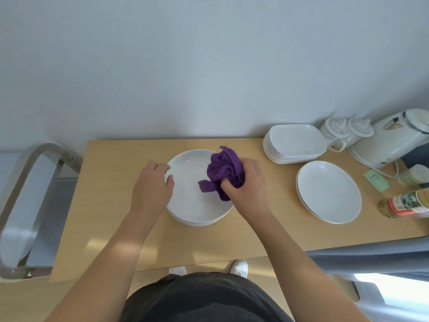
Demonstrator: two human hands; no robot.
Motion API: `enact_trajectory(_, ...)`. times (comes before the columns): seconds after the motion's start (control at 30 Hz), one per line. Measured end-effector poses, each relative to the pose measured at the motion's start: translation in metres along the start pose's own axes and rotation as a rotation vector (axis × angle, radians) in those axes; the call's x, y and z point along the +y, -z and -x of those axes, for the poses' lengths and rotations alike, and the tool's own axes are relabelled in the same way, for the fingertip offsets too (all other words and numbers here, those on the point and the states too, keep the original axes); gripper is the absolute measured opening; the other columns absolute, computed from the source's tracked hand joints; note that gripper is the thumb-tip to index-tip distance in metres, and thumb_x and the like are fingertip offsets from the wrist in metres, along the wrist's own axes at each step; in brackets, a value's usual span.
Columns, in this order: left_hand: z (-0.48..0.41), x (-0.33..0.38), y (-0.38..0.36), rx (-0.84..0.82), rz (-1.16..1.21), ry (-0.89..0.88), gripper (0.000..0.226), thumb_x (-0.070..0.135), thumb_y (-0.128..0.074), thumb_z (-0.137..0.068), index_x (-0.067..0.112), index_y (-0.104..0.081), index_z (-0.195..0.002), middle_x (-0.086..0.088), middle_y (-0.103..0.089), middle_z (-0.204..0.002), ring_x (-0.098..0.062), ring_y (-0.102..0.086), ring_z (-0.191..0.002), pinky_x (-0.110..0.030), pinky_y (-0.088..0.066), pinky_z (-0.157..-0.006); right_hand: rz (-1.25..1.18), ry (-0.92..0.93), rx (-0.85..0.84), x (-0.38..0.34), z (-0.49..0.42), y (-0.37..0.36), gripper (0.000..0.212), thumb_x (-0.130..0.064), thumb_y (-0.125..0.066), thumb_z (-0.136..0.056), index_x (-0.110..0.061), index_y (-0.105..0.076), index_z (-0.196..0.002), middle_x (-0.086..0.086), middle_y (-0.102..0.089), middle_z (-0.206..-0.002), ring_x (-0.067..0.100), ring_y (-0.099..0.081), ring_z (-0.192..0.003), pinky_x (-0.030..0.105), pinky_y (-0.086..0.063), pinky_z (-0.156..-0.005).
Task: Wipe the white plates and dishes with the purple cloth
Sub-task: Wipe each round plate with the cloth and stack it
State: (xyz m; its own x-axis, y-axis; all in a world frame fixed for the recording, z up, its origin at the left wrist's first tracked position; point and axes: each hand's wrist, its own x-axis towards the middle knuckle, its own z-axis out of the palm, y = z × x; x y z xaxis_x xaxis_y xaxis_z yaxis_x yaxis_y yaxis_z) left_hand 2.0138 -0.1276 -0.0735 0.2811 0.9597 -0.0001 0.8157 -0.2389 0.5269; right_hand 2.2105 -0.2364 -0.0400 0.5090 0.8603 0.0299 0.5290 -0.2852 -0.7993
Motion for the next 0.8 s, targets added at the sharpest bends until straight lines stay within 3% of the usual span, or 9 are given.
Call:
enact_trajectory(0.1, -0.002, -0.011, -0.001, -0.031, 0.022, 0.039, 0.033, 0.012, -0.052, -0.098, 0.007, -0.06, -0.129, -0.009, -0.054, -0.124, -0.03, -0.061, -0.099, -0.033, -0.043, -0.078, 0.264, -0.03, -0.083, 0.006, 0.008, -0.023, 0.045, -0.031, -0.072, -0.081, -0.021, -0.061, -0.123, -0.001, -0.051, -0.126, 0.023, -0.044, -0.113, 0.039, -0.042, -0.101)
enact_trajectory(0.23, -0.006, -0.02, -0.003, -0.035, 0.077, 0.069, 0.027, 0.009, -0.048, -0.099, 0.007, -0.064, -0.121, -0.009, -0.054, -0.116, -0.027, -0.055, -0.085, -0.032, -0.04, -0.073, 0.481, -0.015, -0.085, 0.004, 0.023, -0.043, 0.062, -0.053, -0.054, -0.088, -0.018, -0.053, -0.139, 0.007, -0.037, -0.151, 0.03, -0.026, -0.14, 0.045, -0.027, -0.116)
enact_trajectory(0.33, -0.011, -0.025, -0.003, -0.025, 0.122, 0.077, 0.021, 0.006, -0.051, -0.097, 0.008, -0.069, -0.108, -0.008, -0.056, -0.104, -0.023, -0.051, -0.082, -0.03, -0.038, -0.072, 0.488, 0.077, -0.065, 0.003, 0.023, -0.054, 0.056, -0.039, -0.042, -0.096, -0.012, -0.048, -0.145, 0.012, -0.031, -0.159, 0.036, -0.02, -0.148, 0.049, -0.023, -0.12)
enact_trajectory(0.47, -0.018, -0.029, -0.003, -0.035, 0.196, 0.097, 0.019, 0.004, -0.054, -0.094, 0.01, -0.072, -0.1, -0.009, -0.062, -0.102, -0.025, -0.058, -0.087, -0.033, -0.044, -0.074, 0.678, 0.047, -0.225, 0.008, 0.01, -0.065, 0.057, -0.025, -0.045, -0.103, -0.015, -0.027, -0.157, 0.012, -0.019, -0.165, 0.033, -0.01, -0.153, 0.043, -0.006, -0.125)
enact_trajectory(0.67, -0.02, -0.035, -0.004, -0.054, 0.242, 0.084, 0.023, 0.006, -0.054, -0.096, 0.01, -0.071, -0.112, -0.008, -0.064, -0.109, -0.023, -0.06, -0.097, -0.03, -0.044, -0.081, 0.497, 0.06, -0.295, -0.001, -0.027, -0.092, 0.054, -0.03, -0.046, -0.102, -0.021, -0.032, -0.154, 0.003, -0.021, -0.165, 0.025, -0.008, -0.154, 0.041, -0.011, -0.125)
enact_trajectory(0.8, -0.02, -0.037, -0.004, -0.05, 0.284, 0.088, 0.024, 0.006, -0.054, -0.096, 0.01, -0.072, -0.112, -0.006, -0.067, -0.109, -0.023, -0.061, -0.1, -0.034, -0.048, -0.084, 0.442, 0.121, -0.327, -0.015, -0.026, -0.113, 0.059, -0.047, -0.057, -0.094, -0.022, -0.045, -0.146, -0.001, -0.033, -0.16, 0.023, -0.015, -0.152, 0.043, -0.017, -0.124)
